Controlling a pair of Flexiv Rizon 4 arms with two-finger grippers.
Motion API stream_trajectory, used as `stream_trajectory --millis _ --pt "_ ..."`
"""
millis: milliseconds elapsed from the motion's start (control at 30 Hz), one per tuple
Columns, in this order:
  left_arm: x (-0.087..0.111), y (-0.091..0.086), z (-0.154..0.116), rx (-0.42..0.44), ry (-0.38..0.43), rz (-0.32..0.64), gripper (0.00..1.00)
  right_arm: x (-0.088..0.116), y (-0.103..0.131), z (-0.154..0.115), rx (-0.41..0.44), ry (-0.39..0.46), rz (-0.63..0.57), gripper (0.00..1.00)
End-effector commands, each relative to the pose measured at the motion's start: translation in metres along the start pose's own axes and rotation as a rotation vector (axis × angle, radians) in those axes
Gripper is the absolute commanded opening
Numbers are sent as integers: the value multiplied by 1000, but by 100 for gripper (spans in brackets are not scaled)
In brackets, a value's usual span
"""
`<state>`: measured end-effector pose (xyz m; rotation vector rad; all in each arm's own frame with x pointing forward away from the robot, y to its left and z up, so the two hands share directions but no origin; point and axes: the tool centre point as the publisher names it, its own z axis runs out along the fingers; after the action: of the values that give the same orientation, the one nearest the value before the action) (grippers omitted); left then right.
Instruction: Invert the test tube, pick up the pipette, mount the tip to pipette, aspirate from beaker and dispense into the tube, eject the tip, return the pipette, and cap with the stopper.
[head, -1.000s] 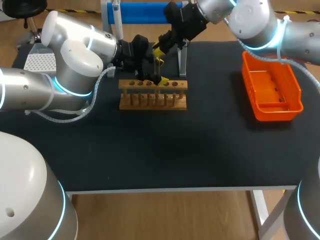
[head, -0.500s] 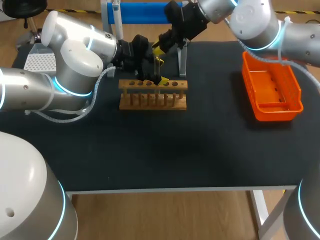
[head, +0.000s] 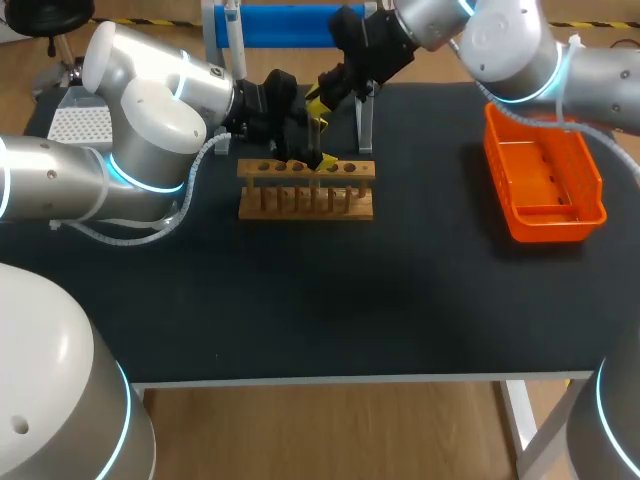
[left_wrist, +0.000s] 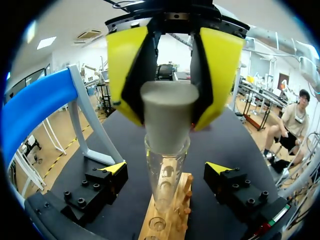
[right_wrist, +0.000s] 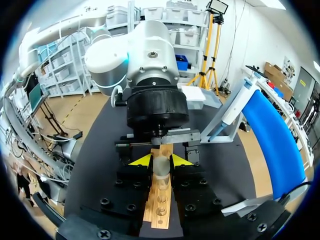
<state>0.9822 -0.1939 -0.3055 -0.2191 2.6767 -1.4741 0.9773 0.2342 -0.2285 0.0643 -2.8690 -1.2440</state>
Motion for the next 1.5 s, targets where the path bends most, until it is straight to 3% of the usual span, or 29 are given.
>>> stream_trajectory --millis 33,567,600,633,700,733,767,1167,1467,1500 --pt "-1 0 0 -2 1 -1 100 -1 -1 0 10 5 4 0" --pt "-1 0 0 -2 1 -1 100 9 -9 7 43 23 11 0" --pt "-1 0 0 -2 1 -1 100 10 -9 8 46 24 14 8" --pt "-1 0 0 -2 1 -1 100 10 -10 8 48 25 15 28" --pt "-1 0 0 -2 1 -1 100 11 -12 8 51 27 19 48" --pt "-1 0 0 -2 1 -1 100 12 -13 8 51 28 20 88" --pt "-1 0 0 -2 1 -1 100 12 -14 7 51 28 21 100" --pt "-1 0 0 -2 1 -1 100 11 -18 -16 -104 1 6 100" --pt "-1 0 0 -2 1 -1 100 13 -12 -24 -299 27 -46 100" --pt "-1 0 0 -2 1 -1 100 14 -11 -25 -322 30 -57 94"
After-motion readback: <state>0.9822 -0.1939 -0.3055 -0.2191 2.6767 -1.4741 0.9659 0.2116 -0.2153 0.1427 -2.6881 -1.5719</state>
